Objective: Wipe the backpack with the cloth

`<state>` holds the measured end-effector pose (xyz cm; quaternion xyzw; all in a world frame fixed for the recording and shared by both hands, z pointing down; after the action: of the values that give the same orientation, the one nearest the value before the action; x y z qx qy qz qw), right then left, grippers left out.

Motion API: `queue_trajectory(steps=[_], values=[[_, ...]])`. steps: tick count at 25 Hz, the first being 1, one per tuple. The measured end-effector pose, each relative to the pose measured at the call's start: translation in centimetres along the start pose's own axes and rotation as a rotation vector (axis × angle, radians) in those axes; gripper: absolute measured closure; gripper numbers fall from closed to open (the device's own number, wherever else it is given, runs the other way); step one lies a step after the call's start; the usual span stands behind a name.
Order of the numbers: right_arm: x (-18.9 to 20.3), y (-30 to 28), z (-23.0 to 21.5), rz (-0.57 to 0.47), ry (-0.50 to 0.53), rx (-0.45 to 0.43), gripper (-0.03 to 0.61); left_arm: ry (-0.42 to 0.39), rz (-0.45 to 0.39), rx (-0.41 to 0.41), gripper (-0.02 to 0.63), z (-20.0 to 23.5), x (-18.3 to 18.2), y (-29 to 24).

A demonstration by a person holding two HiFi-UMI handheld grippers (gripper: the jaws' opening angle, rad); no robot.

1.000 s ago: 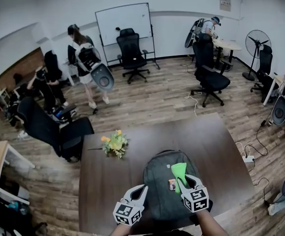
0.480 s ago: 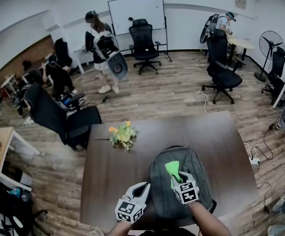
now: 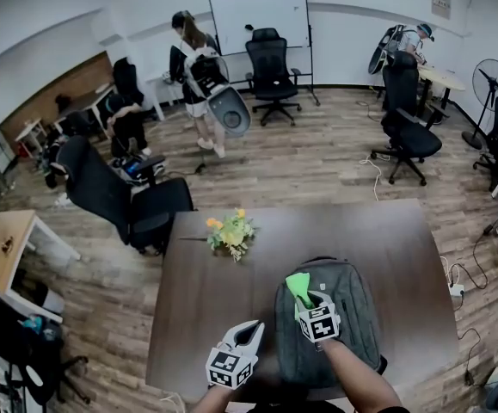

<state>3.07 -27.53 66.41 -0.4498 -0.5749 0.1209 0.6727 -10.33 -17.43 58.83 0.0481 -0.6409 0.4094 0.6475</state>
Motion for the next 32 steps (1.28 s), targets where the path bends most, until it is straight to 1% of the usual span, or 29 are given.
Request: queue_trajectory(steps=[4,8,15,23,26,28,32], values=[[-1.6,-2.0,0.5,0.007,0.031,-0.006,0.477,0.014,0.002,-0.020,0.594,0.8,0.2,0.1],[-2.4,-3.4,0.7,0.022,0.026,-0.010,0.476,0.021,0.009,-0.030,0.594,1.2,0.4,-0.1],[-1.7,-5.6,-0.1,0.075,-0.003,-0.009,0.476,0.032,0.038,-0.039,0.594,1.7,0.6,-0.7],[-2.0,-7.2,0.0,0.103,0.053,-0.016,0.476,0.049,0.054,-0.051,0.594,2.4,1.5,-1.1],[-2.1,-7.2,-0.3,0.114,0.066,-0.023,0.476,0.048,0.057,-0.039,0.594,2.0,1.4,-1.7],[-2.1,-6.9,-1.0,0.120,0.062,-0.014,0.476,0.039,0.055,-0.031,0.594,1.6,1.3,-2.2],[-1.6,-6.8,-3.0,0.135,0.077,0.032,0.476,0.025,0.069,-0.015,0.594,1.2,1.4,-3.2]])
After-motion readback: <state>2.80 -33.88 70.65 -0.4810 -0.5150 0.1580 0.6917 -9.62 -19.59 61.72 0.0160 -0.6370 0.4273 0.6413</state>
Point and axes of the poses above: the fingertips, and each gripper's own axes: y backward along the fingers, z to its left, x out of its underside, the point moved 2 cm from there along y, backward along the fingers, and after that the axes turned 12 degrees about z, right-handed, at the moved point
